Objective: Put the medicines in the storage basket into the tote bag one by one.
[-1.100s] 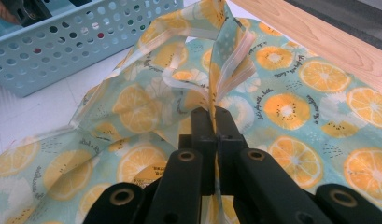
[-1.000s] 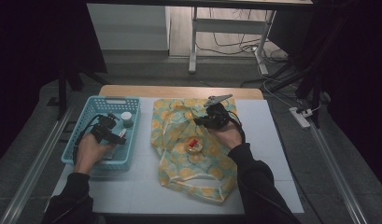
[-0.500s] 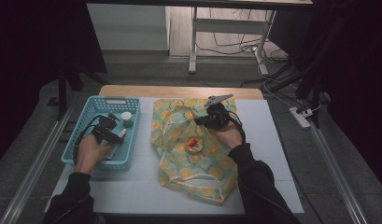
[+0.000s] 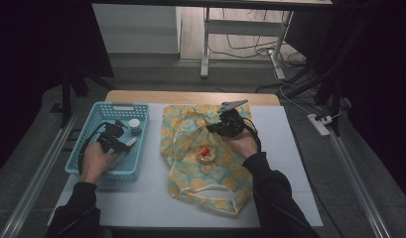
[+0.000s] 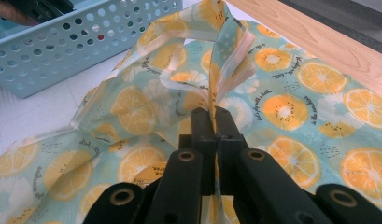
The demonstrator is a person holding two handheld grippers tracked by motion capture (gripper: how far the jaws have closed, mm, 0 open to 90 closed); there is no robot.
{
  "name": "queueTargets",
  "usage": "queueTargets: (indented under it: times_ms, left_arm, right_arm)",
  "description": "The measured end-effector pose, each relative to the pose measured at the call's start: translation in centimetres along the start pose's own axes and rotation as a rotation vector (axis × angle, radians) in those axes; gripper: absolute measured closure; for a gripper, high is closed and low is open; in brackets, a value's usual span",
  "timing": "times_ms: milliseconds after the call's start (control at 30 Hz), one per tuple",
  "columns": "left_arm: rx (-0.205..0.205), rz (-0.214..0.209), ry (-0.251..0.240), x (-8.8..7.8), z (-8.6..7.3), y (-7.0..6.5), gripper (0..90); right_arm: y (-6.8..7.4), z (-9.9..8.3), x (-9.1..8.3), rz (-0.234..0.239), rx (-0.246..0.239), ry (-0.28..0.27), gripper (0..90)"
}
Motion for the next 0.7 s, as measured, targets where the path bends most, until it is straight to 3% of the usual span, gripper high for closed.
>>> queueTargets:
  times_ms: [100, 367, 700]
  left_arm:
    - [-0.003, -0.004, -0.004, -0.1, 0.1, 0.0, 72.6]
    - [-0.001, -0.021, -0.099, -1.5, 1.0, 0.0, 72.6]
    - [0.036, -0.052, -0.150, -3.1, 1.6, -0.4, 72.7]
  right_arm:
    - [0.0, 0.0, 0.0, 0.000, 0.000, 0.000, 89.6]
    - [-0.1, 0.0, -0.1, 0.001, -0.001, -0.002, 89.6]
    - [-0.2, 0.3, -0.4, -0.002, 0.001, -0.013, 89.6]
Point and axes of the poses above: each handheld gripper's, and its own axes: x roughly forward along the jaws, z roughly out of its top, y roughly to its left, the point moved 10 cm from there along x, roughly forward along the jaws, and after that the axes turned 7 degrees about -x, right-handed, at the moved point
